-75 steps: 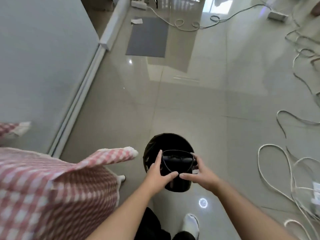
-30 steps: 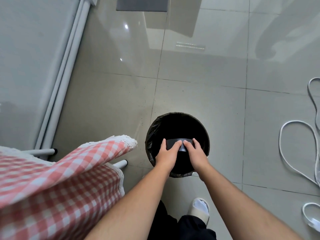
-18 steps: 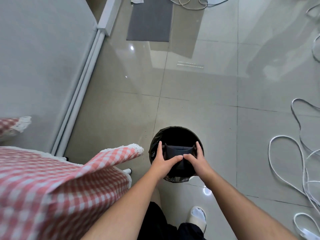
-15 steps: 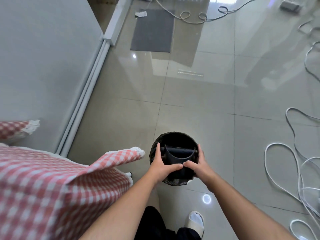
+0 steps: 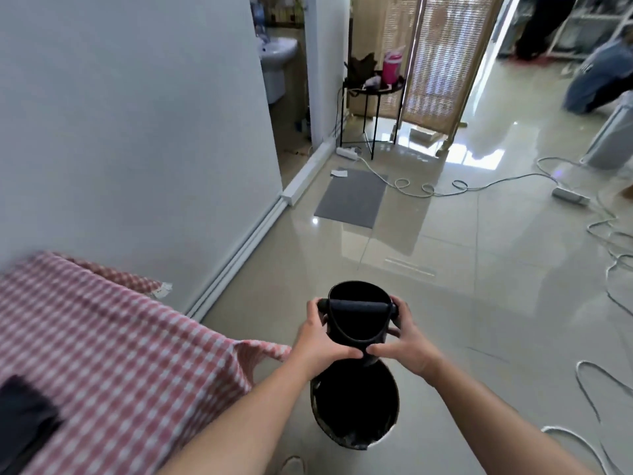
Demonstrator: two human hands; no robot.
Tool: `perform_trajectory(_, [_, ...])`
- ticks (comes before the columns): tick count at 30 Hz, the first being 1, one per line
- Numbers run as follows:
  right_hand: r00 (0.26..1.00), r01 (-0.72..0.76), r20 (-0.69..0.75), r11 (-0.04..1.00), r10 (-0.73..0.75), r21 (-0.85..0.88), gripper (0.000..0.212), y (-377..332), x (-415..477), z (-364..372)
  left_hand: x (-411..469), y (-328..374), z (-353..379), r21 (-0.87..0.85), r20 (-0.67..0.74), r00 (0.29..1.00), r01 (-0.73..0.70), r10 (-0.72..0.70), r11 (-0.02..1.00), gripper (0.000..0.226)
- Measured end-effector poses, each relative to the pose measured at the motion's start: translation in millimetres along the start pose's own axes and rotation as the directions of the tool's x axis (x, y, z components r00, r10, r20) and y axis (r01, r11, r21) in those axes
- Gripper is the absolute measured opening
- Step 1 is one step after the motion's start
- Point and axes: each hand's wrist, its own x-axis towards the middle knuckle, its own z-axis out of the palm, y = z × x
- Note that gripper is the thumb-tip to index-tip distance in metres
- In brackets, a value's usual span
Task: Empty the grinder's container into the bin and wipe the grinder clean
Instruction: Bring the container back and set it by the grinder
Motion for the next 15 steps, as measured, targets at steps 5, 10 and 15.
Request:
perform_trajectory(5, [0.982,0.158,0.110,0.987,-0.155,-0.023,0.096,-48.3,4.2,25.1,-39.5,29.0,-40.2,0.010,-0.245,0.965,-0.099,0.098,0.995,0.100])
perform_trajectory(10, [0.928,0.294,0.252,0.955,-0.273,-0.049,0.095,-101.8,7.1,92.4,-89.8,28.0,-107.0,0.006,-0.450,0.880,-0.167,0.151,0.986,0.101])
perform_trajectory(15, [0.832,0.411,0.434,0.910,-0.346,-0.061,0.093,-138.4,1.1,183.3,-149.4,1.2,-172.4,-0.065,-0.645,0.761,-0.140,0.065,0.988,0.094])
